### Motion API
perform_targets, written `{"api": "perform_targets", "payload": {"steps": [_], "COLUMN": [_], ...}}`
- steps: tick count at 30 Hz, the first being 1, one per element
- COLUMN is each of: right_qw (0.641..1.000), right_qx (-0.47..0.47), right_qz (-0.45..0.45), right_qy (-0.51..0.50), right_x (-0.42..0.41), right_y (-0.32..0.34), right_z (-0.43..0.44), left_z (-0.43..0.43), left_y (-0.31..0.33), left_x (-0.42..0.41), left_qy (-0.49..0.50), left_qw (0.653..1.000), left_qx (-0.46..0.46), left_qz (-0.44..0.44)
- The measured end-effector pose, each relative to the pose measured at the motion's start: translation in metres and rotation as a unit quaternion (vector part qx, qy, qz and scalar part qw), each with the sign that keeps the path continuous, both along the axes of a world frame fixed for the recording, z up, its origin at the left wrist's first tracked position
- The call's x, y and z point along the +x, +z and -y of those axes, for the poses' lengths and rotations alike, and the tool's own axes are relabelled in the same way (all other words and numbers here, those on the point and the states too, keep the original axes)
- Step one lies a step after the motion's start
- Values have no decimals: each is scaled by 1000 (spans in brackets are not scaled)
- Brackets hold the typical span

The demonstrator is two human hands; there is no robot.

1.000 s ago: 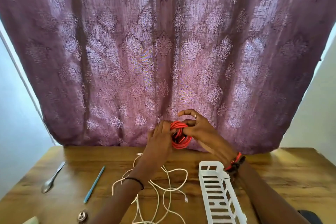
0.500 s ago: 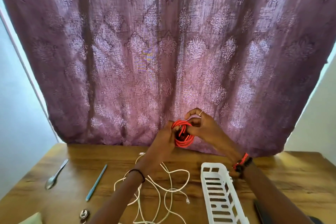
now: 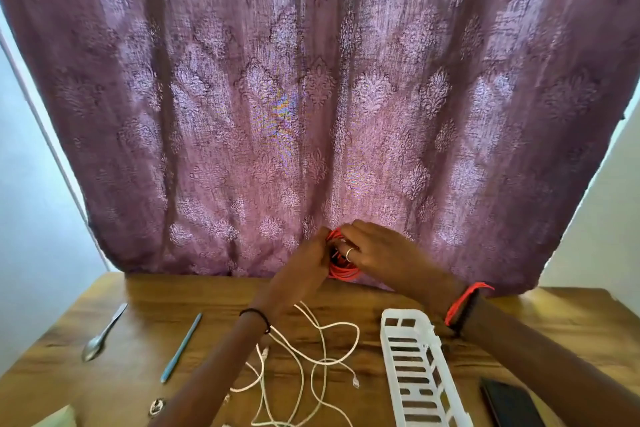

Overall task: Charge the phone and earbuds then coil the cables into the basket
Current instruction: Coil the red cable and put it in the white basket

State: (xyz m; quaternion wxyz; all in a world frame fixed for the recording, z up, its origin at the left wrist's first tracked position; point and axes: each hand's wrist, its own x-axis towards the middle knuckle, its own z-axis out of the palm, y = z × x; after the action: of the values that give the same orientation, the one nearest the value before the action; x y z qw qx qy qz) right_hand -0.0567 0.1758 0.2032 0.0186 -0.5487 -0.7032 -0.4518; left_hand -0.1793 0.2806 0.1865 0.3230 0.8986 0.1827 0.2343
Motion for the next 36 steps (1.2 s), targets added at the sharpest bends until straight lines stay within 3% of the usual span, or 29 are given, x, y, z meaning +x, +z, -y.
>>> {"api": "perform_targets", "payload": {"steps": [10, 17, 24, 30, 36], "right_qw": [999, 997, 989, 988, 981], "right_qx": [-47, -66, -114, -109, -119], "right_qz": [-13, 12, -83, -109, -150], "right_qy": [-4, 35, 47, -5, -25], "right_x": [4, 1, 12, 14, 15], "right_y": [1, 3, -2, -2, -12], "right_z": [-5, 1, 11, 13, 12], "left_z": [-1, 0, -8, -9, -15], "left_y": [6, 2, -5, -6, -11], "left_x": [1, -2, -6, -1, 3], "left_qy": [-18, -64, -132, -142, -165], "left_qw": [999, 998, 980, 971, 970], "left_qx": [-45, -10, -150, -190, -178], "left_qz": [24, -28, -15, 22, -1]}}
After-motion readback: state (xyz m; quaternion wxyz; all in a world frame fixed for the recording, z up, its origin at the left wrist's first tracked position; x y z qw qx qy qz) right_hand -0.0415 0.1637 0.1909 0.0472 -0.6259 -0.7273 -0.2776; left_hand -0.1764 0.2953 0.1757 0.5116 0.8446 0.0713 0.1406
